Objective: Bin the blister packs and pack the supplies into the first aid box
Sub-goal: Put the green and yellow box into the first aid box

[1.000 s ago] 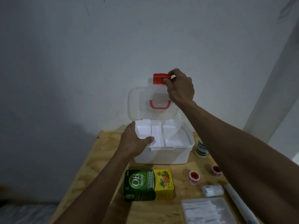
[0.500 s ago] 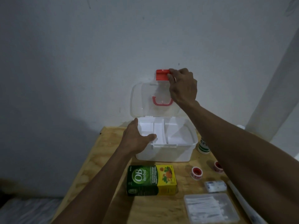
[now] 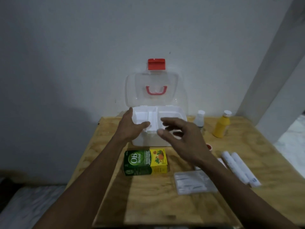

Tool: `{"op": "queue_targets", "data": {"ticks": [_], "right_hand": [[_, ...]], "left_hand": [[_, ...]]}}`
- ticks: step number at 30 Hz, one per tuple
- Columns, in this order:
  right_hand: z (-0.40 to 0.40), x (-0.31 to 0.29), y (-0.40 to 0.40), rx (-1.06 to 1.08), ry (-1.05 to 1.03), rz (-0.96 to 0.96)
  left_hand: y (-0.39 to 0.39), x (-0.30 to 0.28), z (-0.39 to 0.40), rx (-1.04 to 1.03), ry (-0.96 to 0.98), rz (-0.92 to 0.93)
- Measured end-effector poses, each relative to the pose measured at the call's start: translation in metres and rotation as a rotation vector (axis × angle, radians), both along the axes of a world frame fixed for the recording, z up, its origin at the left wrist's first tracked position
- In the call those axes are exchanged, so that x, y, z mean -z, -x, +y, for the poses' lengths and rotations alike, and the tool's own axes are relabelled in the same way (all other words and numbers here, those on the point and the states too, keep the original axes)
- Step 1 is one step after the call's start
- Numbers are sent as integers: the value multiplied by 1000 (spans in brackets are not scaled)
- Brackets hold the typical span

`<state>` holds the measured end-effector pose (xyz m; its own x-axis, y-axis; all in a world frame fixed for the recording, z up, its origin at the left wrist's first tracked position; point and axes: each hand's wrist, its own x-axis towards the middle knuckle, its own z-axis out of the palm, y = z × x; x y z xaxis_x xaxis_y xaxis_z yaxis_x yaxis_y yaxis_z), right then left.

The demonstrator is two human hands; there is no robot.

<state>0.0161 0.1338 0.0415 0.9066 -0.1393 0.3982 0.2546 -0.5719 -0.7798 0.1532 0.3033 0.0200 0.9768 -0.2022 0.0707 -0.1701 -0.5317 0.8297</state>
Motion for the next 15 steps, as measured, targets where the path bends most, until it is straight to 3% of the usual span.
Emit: {"op": "queue_targets", "data": {"ticks": [4,8,15], "right_hand": [[6,40,20,-59,38,139],[14,46,22,-118,74,157],[18,56,13,-214,259,224]], "left_hand": [[6,-1,2,22,-46,1],[8,-4,-1,29,-127,-1],[3,4,-1,-10,27,31]]}}
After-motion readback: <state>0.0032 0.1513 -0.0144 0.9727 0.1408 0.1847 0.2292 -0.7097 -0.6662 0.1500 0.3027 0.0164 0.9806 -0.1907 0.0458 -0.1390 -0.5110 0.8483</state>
